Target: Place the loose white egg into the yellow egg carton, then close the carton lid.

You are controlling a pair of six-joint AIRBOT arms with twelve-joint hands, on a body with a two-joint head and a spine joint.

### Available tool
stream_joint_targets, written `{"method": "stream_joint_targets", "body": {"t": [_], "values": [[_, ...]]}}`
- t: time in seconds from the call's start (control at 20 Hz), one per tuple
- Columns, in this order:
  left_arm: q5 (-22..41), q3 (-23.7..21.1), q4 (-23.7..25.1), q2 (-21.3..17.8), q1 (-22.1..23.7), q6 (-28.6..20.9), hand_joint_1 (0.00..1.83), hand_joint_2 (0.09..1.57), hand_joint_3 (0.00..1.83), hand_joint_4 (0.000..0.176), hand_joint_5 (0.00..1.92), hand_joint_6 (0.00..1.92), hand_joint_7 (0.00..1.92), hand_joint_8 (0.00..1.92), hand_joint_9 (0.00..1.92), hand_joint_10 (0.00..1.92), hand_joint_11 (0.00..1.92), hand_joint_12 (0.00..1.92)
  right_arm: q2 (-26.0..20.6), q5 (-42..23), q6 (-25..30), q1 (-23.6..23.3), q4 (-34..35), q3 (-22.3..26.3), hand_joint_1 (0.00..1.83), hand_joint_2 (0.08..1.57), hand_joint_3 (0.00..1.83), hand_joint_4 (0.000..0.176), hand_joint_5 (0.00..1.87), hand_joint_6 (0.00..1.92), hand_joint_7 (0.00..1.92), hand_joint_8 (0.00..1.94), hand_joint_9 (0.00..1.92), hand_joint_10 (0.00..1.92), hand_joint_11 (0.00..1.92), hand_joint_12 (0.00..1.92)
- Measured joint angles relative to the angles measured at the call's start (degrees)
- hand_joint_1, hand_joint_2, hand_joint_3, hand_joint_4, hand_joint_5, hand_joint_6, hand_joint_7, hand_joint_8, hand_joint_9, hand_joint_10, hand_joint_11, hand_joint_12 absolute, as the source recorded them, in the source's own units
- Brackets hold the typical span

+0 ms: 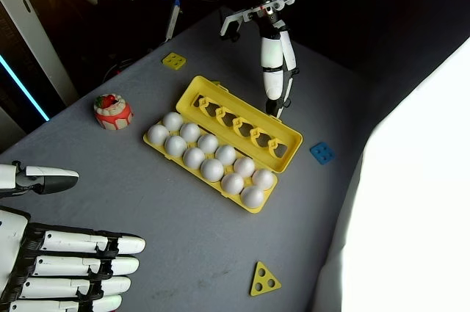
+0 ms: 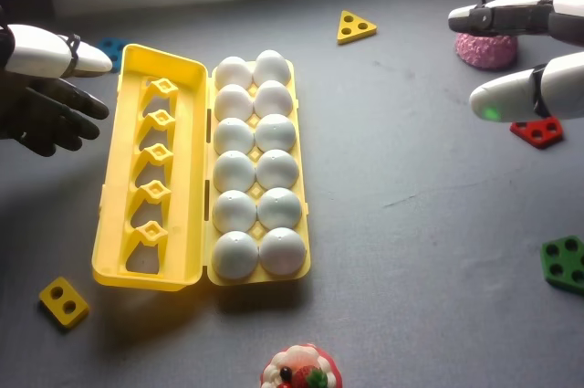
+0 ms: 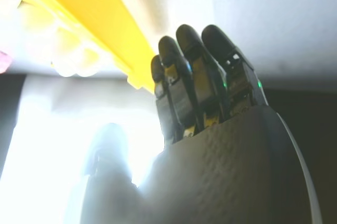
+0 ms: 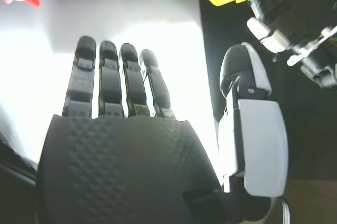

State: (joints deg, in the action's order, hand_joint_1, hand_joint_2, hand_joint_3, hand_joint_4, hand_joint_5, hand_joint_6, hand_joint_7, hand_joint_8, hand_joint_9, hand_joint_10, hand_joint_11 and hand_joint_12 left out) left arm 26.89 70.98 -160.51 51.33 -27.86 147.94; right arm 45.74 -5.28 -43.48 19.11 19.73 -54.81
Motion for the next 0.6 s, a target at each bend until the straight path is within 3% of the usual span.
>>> {"method": "stream_joint_targets", "body": {"t": [0.1, 0.3, 0.6], "values": [[1.03, 0.00, -0.63, 0.09, -0.42, -1.09, 0.00, 1.39, 0.00, 0.000, 0.52, 0.00, 0.60, 0.00, 0.39, 0.45, 0.00, 1.39, 0.04, -0.22, -0.07, 0.00, 0.00, 0.17, 0.50, 1.14, 0.00, 0.000, 0.18, 0.01, 0.15, 0.00, 0.11, 0.04, 0.00, 0.40], [1.66, 0.00, -1.92, 0.37, -1.31, -1.38, 0.03, 1.39, 0.00, 0.000, 0.54, 0.01, 0.62, 0.01, 0.40, 0.45, 0.00, 1.42, 0.33, -0.90, -0.28, -0.02, 0.00, 0.44, 0.52, 1.14, 0.00, 0.000, 0.16, 0.00, 0.12, 0.01, 0.09, 0.02, 0.00, 0.18], [2.05, -0.13, -3.74, 1.27, -2.43, -1.46, 0.02, 1.39, 0.00, 0.000, 0.53, 0.01, 0.61, 0.00, 0.39, 0.45, 0.00, 1.41, 0.42, -1.25, -0.33, -0.42, 0.00, 0.44, 0.55, 1.13, 0.00, 0.000, 0.17, 0.01, 0.14, 0.01, 0.11, 0.03, 0.00, 0.36]]}}
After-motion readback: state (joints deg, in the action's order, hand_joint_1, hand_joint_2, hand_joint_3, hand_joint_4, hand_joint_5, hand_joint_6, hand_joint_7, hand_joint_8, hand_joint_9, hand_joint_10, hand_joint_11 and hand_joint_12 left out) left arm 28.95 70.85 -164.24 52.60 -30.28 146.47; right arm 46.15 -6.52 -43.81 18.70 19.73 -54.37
